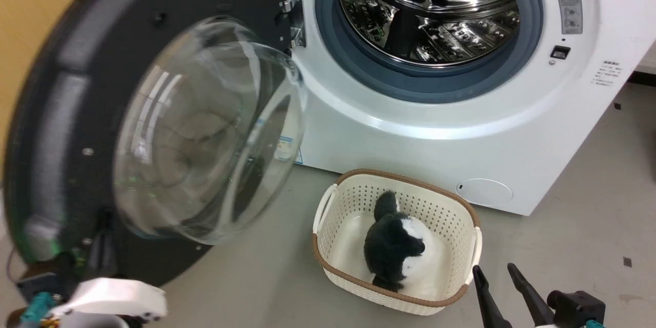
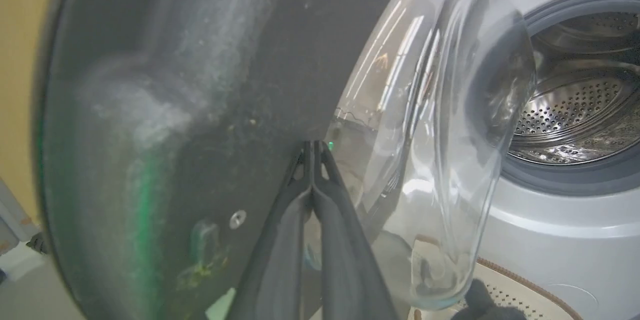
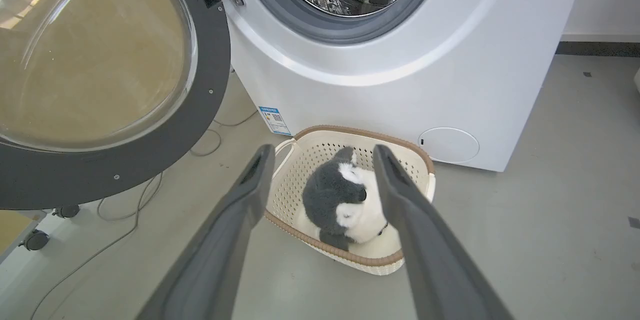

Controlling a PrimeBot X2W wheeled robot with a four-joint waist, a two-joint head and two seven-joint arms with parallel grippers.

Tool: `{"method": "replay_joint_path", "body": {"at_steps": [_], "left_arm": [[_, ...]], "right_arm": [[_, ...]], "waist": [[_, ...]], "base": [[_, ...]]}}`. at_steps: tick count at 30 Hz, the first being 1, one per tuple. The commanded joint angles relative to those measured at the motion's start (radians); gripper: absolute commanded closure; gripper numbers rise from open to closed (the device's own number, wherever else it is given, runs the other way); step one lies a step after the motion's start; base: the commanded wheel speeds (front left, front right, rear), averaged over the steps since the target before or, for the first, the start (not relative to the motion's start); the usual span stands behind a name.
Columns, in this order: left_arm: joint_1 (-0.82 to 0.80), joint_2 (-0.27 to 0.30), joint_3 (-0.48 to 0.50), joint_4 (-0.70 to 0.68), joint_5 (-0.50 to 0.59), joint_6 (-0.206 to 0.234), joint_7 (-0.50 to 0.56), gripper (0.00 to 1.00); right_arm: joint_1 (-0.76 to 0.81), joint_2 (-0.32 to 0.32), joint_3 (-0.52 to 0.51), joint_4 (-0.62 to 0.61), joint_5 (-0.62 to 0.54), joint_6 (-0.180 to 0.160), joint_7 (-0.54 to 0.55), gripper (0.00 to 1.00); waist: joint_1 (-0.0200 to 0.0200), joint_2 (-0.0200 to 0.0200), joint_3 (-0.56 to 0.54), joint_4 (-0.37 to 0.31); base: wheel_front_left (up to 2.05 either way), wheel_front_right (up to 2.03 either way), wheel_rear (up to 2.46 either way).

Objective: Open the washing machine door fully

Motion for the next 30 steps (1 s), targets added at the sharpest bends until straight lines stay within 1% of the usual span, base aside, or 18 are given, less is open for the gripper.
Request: {"method": "replay_joint_path", "body": {"at_steps": [1, 6, 11, 15, 16, 19, 23, 27, 30], "left_arm": [[-0.02, 0.008, 0.017, 0.02, -0.007, -0.005, -0.009, 1.0], [-0.058, 0.02, 0.081, 0.114, -0.019, -0.028, -0.029, 1.0], [-0.084, 0.032, 0.12, 0.186, -0.009, -0.058, -0.034, 1.0], [-0.084, 0.02, 0.143, 0.201, 0.02, -0.067, -0.035, 1.0], [-0.058, -0.001, 0.155, 0.183, 0.053, -0.068, -0.035, 1.0], [-0.013, -0.024, 0.161, 0.143, 0.088, -0.06, -0.035, 1.0], [0.082, -0.069, 0.152, 0.05, 0.136, -0.032, -0.035, 1.0], [0.18, -0.11, 0.106, -0.04, 0.174, -0.015, -0.034, 1.0], [0.211, -0.124, 0.05, -0.073, 0.191, -0.027, -0.006, 1.0]], "right_arm": [[-0.012, 0.004, 0.002, 0.002, 0.003, 0.001, 0.001, 0.0], [-0.018, 0.004, 0.008, 0.013, 0.007, 0.001, 0.002, 0.0], [-0.025, 0.004, 0.013, 0.019, 0.009, 0.001, 0.001, 0.0], [-0.028, 0.004, 0.014, 0.022, 0.005, 0.001, 0.0, 0.0], [-0.025, 0.004, 0.011, 0.027, 0.005, 0.001, -0.002, 0.0], [-0.021, 0.004, 0.011, 0.033, 0.009, 0.001, -0.004, 0.0], [-0.009, 0.004, 0.007, 0.04, 0.01, 0.001, -0.01, 0.0], [-0.002, 0.004, -0.001, 0.037, 0.004, 0.001, -0.014, 0.0], [-0.001, 0.004, -0.009, 0.028, -0.011, 0.001, -0.014, 0.0]], "waist": [[-0.0001, -0.0001, 0.002, -0.003], [-0.0001, -0.0001, 0.003, -0.013], [-0.0001, -0.0001, 0.003, -0.025], [-0.0001, -0.0001, 0.001, -0.036], [-0.0001, -0.0001, -0.006, -0.046], [-0.0001, -0.0001, -0.02, -0.055], [-0.0001, -0.0001, -0.043, -0.063], [-0.0001, -0.0001, -0.058, -0.065], [-0.0001, -0.0001, -0.069, -0.066]], "base": [[0.0, 0.0, 0.0], [0.0, 0.0, 0.0], [0.0, 0.0, 0.0], [0.0, 0.0, 0.0], [0.0, 0.0, 0.0], [0.0, 0.0, 0.0], [0.0, 0.0, 0.0], [0.0, 0.0, 0.0], [0.0, 0.0, 0.0]]}}
